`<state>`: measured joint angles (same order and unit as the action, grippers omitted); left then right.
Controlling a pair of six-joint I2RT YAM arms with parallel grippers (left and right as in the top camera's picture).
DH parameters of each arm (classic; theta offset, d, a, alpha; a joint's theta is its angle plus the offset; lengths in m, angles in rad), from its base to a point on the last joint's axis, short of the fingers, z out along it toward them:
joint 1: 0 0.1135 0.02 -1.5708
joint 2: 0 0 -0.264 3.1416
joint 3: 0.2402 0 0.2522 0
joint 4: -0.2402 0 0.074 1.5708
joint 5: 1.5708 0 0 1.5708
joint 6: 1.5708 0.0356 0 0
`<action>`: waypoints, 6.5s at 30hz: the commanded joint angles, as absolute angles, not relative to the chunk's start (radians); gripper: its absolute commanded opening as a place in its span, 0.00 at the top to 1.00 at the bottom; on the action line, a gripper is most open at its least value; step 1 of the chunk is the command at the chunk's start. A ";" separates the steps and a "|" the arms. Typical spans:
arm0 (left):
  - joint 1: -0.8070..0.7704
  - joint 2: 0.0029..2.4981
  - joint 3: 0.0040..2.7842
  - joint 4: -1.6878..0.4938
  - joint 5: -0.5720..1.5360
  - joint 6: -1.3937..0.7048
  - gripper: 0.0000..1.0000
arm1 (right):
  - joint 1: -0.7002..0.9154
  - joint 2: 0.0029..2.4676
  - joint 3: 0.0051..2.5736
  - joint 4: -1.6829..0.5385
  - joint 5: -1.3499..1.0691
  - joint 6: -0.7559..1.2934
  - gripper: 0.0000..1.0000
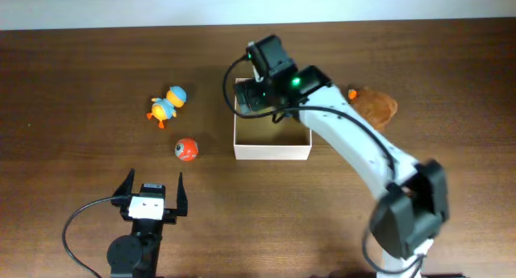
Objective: Pack container
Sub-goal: 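Raise the right gripper and move it to the brown plush bear, then lower the right gripper and grasp the brown plush bear, then lift the bear and carry it left over the box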
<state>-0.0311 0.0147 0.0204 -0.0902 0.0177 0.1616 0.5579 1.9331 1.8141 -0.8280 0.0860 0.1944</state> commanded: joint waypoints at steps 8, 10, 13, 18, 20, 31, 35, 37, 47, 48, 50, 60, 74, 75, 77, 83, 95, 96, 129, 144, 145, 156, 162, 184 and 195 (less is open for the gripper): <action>-0.035 0.006 0.014 -0.091 0.007 0.174 0.01 | 0.412 1.690 1.894 -1.069 0.309 0.358 0.01; -0.035 0.006 0.015 -0.091 0.007 0.174 0.01 | 0.367 1.682 1.894 -1.132 0.309 0.383 0.01; -0.035 0.006 0.015 -0.091 0.007 0.174 0.01 | 0.297 1.688 1.881 -1.217 0.308 0.433 0.01; -0.035 0.006 0.015 -0.091 0.007 0.174 0.01 | 0.189 1.694 1.803 -1.269 0.308 0.544 0.00; -0.035 0.006 0.015 -0.091 0.007 0.174 0.01 | 0.153 1.694 1.768 -1.259 0.303 0.572 0.00; -0.035 0.006 0.014 -0.091 0.007 0.174 0.01 | 0.096 1.696 1.446 -0.806 0.209 0.239 0.01; -0.035 0.006 0.015 -0.091 0.007 0.174 0.01 | 0.082 1.696 1.335 -0.643 0.220 0.231 0.01; -0.035 0.006 0.015 -0.091 0.007 0.174 0.01 | 0.070 1.696 1.296 -0.577 0.222 0.210 0.01; -0.035 0.006 0.014 -0.091 0.007 0.174 0.01 | -0.007 1.723 1.222 -0.428 0.219 0.056 0.01; -0.035 0.006 0.015 -0.091 0.007 0.174 0.01 | -0.019 1.731 1.222 -0.426 0.203 0.056 0.01; -0.035 0.006 0.015 -0.091 0.007 0.174 0.01 | -0.035 1.746 1.222 -0.422 0.164 0.056 0.01; -0.035 0.006 0.015 -0.091 0.007 0.174 0.01 | -0.049 1.814 1.221 -0.429 0.082 0.060 0.10; -0.035 0.006 0.015 -0.091 0.007 0.174 0.01 | -0.049 1.875 1.221 -0.414 0.044 0.113 0.31; -0.035 0.006 0.014 -0.091 0.007 0.174 0.01 | -0.049 1.878 1.221 -0.412 0.044 0.113 0.31; -0.035 0.006 0.015 -0.091 0.007 0.174 0.01 | -0.049 1.881 1.221 -0.410 0.044 0.113 0.35; -0.035 0.006 0.014 -0.091 0.007 0.174 0.01 | -0.049 1.881 1.221 -0.411 0.044 0.113 0.55; -0.035 0.006 0.015 -0.091 0.007 0.174 0.01 | -0.046 1.881 1.221 -0.411 0.043 0.113 0.94; -0.035 0.006 0.014 -0.091 0.007 0.174 0.01 | -0.046 1.880 1.221 -0.410 0.037 0.113 0.96; -0.035 0.006 0.014 -0.091 0.007 0.174 0.01 | 0.011 1.660 1.622 -0.751 -0.443 0.000 0.96; -0.035 0.006 0.014 -0.091 0.007 0.174 0.01 | 0.371 1.724 1.621 -0.668 -0.278 -0.091 0.96; -0.035 0.006 0.015 -0.091 0.007 0.174 0.01 | 0.384 1.740 1.621 -0.660 -0.263 -0.107 0.96; -0.035 0.006 0.015 -0.091 0.007 0.174 0.01 | 0.412 1.918 1.621 -0.582 -0.212 -0.116 0.96; -0.035 0.006 0.015 -0.091 0.007 0.174 0.01 | 0.421 1.938 1.621 -0.582 -0.216 -0.116 0.96; -0.035 0.006 0.014 -0.091 0.007 0.174 0.01 | 0.421 1.977 1.621 -0.579 -0.236 -0.096 0.33; -0.035 0.006 0.015 -0.091 0.007 0.174 0.01 | 0.421 1.972 1.621 -0.689 -0.423 -0.059 0.96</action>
